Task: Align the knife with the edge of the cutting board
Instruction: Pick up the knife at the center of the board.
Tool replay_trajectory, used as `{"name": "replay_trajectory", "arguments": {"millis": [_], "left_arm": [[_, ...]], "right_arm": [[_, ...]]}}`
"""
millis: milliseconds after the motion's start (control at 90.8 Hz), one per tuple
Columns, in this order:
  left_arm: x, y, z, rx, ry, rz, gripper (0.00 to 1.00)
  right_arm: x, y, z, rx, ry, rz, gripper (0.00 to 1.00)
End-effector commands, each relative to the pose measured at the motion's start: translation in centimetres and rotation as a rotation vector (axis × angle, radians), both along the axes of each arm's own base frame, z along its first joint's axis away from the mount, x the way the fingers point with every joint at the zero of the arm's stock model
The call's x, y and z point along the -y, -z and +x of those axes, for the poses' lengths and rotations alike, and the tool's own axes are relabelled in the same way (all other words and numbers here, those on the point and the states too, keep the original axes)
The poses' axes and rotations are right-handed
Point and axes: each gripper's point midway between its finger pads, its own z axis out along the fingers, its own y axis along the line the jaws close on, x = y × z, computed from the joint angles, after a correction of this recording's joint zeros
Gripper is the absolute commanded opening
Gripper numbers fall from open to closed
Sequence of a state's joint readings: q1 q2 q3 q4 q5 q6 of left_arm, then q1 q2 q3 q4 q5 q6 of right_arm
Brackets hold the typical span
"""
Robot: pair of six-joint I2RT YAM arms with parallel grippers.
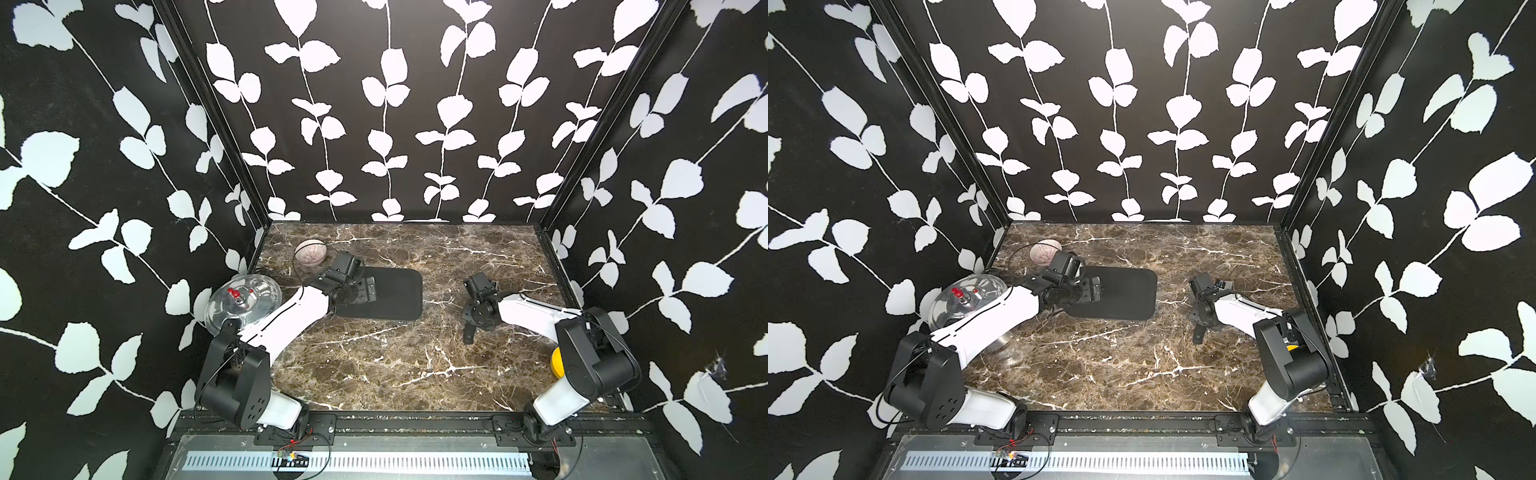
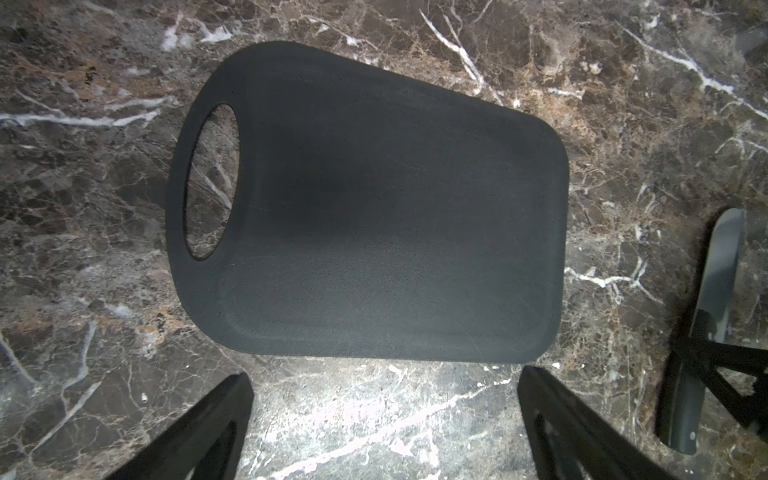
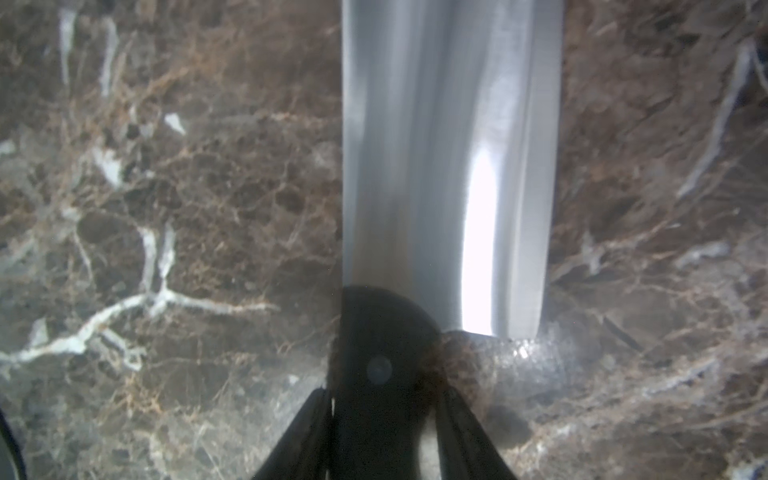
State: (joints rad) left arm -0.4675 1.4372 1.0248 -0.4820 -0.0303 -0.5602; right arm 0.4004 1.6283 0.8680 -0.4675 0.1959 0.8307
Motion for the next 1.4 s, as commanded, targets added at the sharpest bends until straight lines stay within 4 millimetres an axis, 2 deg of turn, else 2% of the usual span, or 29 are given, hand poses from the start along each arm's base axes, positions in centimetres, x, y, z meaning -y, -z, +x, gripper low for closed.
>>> {"name": "replay_trajectory", "arguments": {"millis": [0, 220, 308, 451, 528, 583, 749, 936, 1167, 1387], "left_arm": [[-0.7, -0.6, -0.4, 0.005, -0.025, 0.028, 0.98], [-0.7, -0.7, -0.5, -0.001, -0.021, 0.029, 0.98], [-0.6, -0.7, -0.5, -0.001, -0.017, 0.027, 0.98], [-0.7, -0.6, -0.7, -0.002, -0.018, 0.027, 0.98], [-0.7, -0.5, -0.7, -0.003, -0.017, 0.026, 0.98], [-0.6, -0.4, -0.9, -0.008, -0.013, 0.024, 0.98], [-0.6, -0.4, -0.8, -0.004, -0.005, 0.025, 0.98], [-0.7, -0.8, -0.8, 0.008, -0.001, 0.030, 0.98], [-0.9, -1.1, -1.0, 0.016, -0.001, 0.034, 0.98], [-1.3, -1.2, -1.4, 0.029, -0.004, 0.038, 0.98]], "right_arm": [[0.9, 0.9, -0.3, -0.039, 0.061, -0.010, 0.40], [0.8, 1.1, -0.3, -0.052, 0.083, 0.012, 0.31], [0.9, 1.2, -0.6, -0.062, 0.085, 0.013, 0.22], [0.5, 1.3, -1.2, -0.075, 0.079, 0.022, 0.20], [-0.1, 1.5, -1.3, -0.077, 0.066, 0.038, 0.10], [-0.5, 1.6, -1.3, -0.082, 0.055, 0.044, 0.00], [-0.7, 0.9, -1.0, -0.085, 0.029, -0.009, 0.00], [-2.0, -1.5, 0.0, -0.042, -0.024, -0.057, 0.00], [-5.4, -3.7, 1.2, 0.002, -0.073, -0.021, 0.00], [-9.8, -5.2, 2.5, 0.036, -0.138, 0.016, 0.00]]}}
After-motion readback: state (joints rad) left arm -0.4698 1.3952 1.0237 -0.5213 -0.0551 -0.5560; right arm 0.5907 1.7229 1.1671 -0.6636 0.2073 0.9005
